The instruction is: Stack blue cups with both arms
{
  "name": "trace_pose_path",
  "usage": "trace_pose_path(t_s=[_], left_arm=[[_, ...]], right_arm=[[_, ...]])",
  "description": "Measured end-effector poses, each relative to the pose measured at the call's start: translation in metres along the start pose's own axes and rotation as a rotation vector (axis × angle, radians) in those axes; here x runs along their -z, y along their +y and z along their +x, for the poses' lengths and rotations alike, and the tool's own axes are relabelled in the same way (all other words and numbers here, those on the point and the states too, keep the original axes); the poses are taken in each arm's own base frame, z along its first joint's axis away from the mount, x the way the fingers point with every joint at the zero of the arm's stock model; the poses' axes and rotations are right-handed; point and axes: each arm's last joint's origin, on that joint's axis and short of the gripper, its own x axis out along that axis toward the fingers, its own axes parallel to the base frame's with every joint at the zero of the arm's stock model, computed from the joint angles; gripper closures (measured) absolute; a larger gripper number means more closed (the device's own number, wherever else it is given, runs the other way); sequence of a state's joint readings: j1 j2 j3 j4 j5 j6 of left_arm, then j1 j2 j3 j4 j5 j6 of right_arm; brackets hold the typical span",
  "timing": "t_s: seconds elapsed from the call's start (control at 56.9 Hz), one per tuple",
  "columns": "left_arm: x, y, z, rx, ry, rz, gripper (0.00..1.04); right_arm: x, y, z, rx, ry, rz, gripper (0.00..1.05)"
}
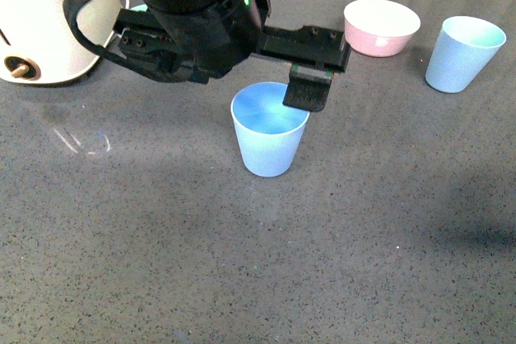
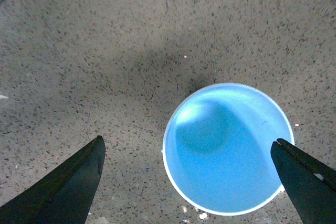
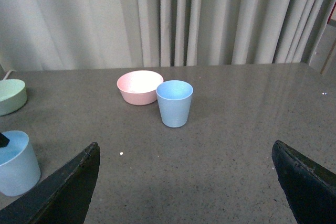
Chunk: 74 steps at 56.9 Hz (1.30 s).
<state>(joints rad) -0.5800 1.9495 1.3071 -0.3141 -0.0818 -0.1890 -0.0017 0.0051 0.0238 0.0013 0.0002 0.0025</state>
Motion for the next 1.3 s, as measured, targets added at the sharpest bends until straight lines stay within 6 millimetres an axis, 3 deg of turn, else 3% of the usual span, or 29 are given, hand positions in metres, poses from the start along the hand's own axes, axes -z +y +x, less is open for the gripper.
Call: trace_pose_path(t_s=[0.088, 0.193, 0.246, 0.457, 0.544, 0.632, 0.755, 0.931, 1.142, 1.3], left_arm=[[-0.002, 0.002, -0.013, 0.006, -0.044, -0.007, 0.09], [0.000, 0.010, -0.042, 0.022, -0.142, -0.024, 0.09], [0.000, 0.018, -0.060, 0.022, -0.222, -0.036, 0.09], [0.006, 0.050, -0.099, 0.024, -0.391, -0.134, 0.09], [0.020, 0.064, -0.104, -0.233, -0.707, -0.145, 0.25], [0.060, 0.087, -0.116, -0.341, -0.925, -0.169, 0.47], [0.099, 0.103, -0.129, -0.352, -0.959, -0.158, 0.73], [0.133, 0.114, -0.133, -0.354, -0.938, -0.150, 1.02], [0.170, 0.123, -0.144, -0.362, -0.943, -0.151, 1.03], [0.185, 0.124, -0.149, -0.360, -0.941, -0.150, 1.03]], right_arm=[[0.000, 0.000, 0.000, 0.000, 0.000, 0.000, 0.09], [0.000, 0.000, 0.000, 0.000, 0.000, 0.000, 0.09], [0.000, 0.000, 0.000, 0.000, 0.000, 0.000, 0.09], [0.000, 0.000, 0.000, 0.000, 0.000, 0.000, 0.09], [0.000, 0.000, 0.000, -0.003, 0.000, 0.000, 0.09], [0.000, 0.000, 0.000, 0.000, 0.000, 0.000, 0.09], [0.000, 0.000, 0.000, 0.000, 0.000, 0.000, 0.09], [0.000, 0.000, 0.000, 0.000, 0.000, 0.000, 0.09], [0.000, 0.000, 0.000, 0.000, 0.000, 0.000, 0.09], [0.000, 0.000, 0.000, 0.000, 0.000, 0.000, 0.09]])
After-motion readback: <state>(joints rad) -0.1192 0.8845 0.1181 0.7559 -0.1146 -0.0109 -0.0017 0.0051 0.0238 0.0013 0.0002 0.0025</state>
